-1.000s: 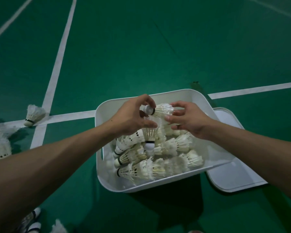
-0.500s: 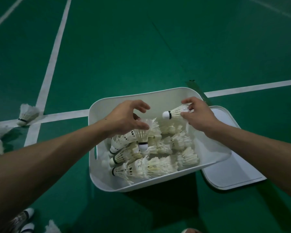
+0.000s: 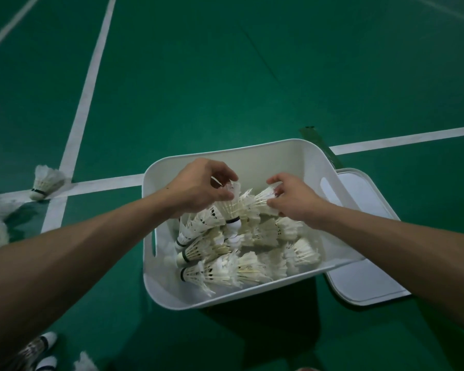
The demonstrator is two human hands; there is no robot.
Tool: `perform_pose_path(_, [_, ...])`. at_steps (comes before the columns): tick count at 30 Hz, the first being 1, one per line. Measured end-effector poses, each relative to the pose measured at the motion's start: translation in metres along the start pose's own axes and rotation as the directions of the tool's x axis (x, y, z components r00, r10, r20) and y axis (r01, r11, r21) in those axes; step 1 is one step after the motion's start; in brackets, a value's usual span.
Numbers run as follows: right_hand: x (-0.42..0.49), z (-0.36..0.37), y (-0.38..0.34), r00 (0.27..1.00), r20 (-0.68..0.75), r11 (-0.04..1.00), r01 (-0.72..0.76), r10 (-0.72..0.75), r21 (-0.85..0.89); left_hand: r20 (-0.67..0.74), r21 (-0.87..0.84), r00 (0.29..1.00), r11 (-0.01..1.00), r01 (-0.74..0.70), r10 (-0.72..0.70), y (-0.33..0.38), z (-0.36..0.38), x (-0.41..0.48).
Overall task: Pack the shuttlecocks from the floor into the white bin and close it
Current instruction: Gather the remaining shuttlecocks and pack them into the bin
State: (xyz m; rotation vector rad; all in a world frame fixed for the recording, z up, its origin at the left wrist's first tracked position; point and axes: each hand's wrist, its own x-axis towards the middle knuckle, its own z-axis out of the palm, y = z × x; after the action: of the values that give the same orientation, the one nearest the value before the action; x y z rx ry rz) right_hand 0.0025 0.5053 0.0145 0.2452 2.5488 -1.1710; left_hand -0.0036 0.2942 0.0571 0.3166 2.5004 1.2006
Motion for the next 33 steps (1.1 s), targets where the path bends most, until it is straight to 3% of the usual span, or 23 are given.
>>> perform_pose_path(11, [0.005,0.009,0.0,0.993,0.116,0.992,-0.046,0.033,0.116,0.016,-0.069,1.0,0.998,-0.014,0.015,0.0,-0.001,0.005])
perform_pose_path(16, [-0.003,-0.019,0.004,0.997,0.08,0.998,-0.016,0.021,-0.065,0.031,-0.139,0.998,0.989,-0.047,0.052,0.012,0.007,0.008])
perform_pose_path(18, [-0.008,-0.029,0.005,0.999,0.054,1.0,-0.008,0.006,0.021,0.04,-0.155,0.996,0.985,-0.071,0.078,0.017,0.012,0.011])
perform_pose_path(22, [-0.024,-0.04,0.003,0.969,0.182,0.956,0.111,-0.165,0.272,0.039,-0.182,0.99,0.975,-0.129,0.138,0.031,0.025,0.019])
perform_pose_path(27, [-0.02,-0.035,-0.001,0.972,0.09,0.949,0.187,-0.216,0.255,0.052,-0.201,0.98,0.964,-0.175,0.189,0.044,0.043,0.029])
perform_pose_path(29, [-0.017,-0.033,0.002,0.979,0.053,0.964,0.181,-0.194,0.198,0.021,-0.131,0.975,0.968,-0.216,0.22,0.044,0.046,0.034])
perform_pose_path(33, [-0.016,-0.038,0.012,0.99,-0.051,0.986,0.123,-0.13,-0.116,-0.031,0.285,0.941,0.906,-0.314,0.336,0.031,0.039,0.042])
